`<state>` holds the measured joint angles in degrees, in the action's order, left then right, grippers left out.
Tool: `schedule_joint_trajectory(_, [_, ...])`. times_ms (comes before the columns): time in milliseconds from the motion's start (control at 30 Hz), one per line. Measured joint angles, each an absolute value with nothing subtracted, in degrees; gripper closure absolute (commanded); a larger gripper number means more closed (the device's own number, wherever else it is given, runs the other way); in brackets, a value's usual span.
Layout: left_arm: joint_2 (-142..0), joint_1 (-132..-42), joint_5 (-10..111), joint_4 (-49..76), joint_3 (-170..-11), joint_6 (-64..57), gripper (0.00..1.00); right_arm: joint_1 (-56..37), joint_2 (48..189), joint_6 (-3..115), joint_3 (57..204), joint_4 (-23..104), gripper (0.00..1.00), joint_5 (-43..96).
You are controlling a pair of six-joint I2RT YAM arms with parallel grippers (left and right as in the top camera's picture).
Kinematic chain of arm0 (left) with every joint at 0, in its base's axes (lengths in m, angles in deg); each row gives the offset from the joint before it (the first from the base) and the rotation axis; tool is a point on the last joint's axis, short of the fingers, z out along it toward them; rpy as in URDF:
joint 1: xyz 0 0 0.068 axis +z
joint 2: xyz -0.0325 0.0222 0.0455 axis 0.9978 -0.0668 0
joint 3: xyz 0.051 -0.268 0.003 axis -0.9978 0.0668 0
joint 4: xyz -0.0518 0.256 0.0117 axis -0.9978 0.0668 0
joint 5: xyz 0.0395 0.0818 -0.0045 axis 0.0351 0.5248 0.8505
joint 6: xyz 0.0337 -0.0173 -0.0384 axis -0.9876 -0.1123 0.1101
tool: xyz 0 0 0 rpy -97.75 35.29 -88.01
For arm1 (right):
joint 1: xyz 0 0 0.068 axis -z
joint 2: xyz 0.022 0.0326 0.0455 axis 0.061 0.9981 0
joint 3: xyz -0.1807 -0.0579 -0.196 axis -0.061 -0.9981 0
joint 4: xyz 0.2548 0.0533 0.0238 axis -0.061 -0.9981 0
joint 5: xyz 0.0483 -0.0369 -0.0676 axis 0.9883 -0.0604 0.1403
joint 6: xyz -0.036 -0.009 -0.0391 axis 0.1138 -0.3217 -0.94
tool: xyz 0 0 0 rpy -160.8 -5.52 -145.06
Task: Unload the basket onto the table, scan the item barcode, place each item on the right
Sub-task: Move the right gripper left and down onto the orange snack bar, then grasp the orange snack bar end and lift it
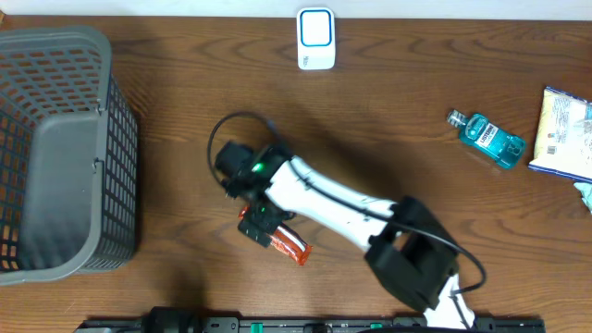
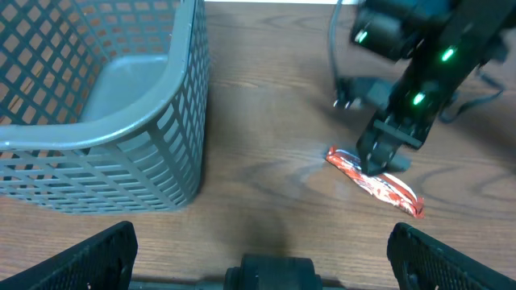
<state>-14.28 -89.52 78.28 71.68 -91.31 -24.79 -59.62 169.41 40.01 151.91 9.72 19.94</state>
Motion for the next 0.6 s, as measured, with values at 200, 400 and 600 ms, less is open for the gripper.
schedule_joint_trajectory(200, [-14.28,-89.52,78.30,71.68,-91.31,-24.79,0.01,-63.64,174.37,39.92,151.80,9.44,0.17,15.52])
schedule_joint_trajectory(400, [-14.28,-89.52,78.30,71.68,-91.31,-24.79,0.01,-65.69,175.71,40.46,151.87,9.51,0.99,13.38])
schedule_joint_trajectory(600, [-14.28,-89.55,78.28,71.68,-91.31,-24.79,0.01,-65.80,175.84,42.56,151.87,8.50,0.99,12.20])
